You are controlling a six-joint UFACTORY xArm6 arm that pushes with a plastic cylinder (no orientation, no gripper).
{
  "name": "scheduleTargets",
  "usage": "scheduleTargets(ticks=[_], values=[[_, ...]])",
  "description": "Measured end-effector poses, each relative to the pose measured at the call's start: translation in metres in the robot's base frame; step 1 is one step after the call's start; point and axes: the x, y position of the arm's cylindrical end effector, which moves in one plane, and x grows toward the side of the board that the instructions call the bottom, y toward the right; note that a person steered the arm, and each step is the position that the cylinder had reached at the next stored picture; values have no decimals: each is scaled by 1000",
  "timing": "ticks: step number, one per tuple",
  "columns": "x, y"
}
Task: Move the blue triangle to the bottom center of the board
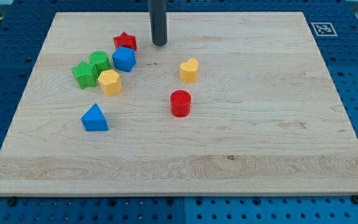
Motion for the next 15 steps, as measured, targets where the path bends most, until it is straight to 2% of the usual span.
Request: scheduleTargets(ticks=[1, 2, 3, 4, 6, 7, 8, 10, 12, 15], values=[[-31, -29], [-36, -99], [-36, -179], [-6, -199], [112, -196], [155, -172], [170, -138], [215, -123], [256, -59], [317, -43]])
